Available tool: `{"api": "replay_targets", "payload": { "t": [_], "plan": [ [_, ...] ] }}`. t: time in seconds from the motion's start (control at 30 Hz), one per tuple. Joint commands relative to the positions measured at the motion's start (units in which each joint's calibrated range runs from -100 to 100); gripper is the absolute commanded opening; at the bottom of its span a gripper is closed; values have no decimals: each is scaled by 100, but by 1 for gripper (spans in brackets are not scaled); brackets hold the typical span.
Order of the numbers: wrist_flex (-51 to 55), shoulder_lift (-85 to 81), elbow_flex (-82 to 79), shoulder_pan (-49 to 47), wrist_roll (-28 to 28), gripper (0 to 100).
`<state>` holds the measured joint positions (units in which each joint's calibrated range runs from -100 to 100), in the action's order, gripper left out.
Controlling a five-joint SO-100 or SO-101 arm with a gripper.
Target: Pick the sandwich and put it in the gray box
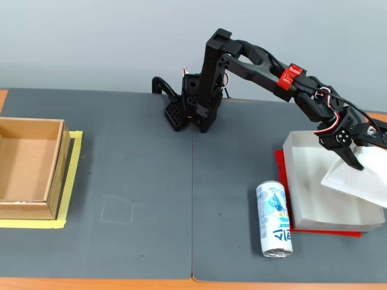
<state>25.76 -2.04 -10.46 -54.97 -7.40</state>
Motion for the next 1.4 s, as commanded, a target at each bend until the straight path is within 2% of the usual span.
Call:
{"api": "replay_targets", "payload": {
  "t": [0.0,0.33,0.5,0.57,0.9,1.37],
  "plan": [
    [-93,-55,246,63,34,2],
    [-50,39,237,63,44,4],
    [-50,39,228,63,50,22],
    [-50,39,228,63,50,24],
    [-50,-29,228,70,50,16],
    [-50,-334,228,391,232,16]
  ]
}}
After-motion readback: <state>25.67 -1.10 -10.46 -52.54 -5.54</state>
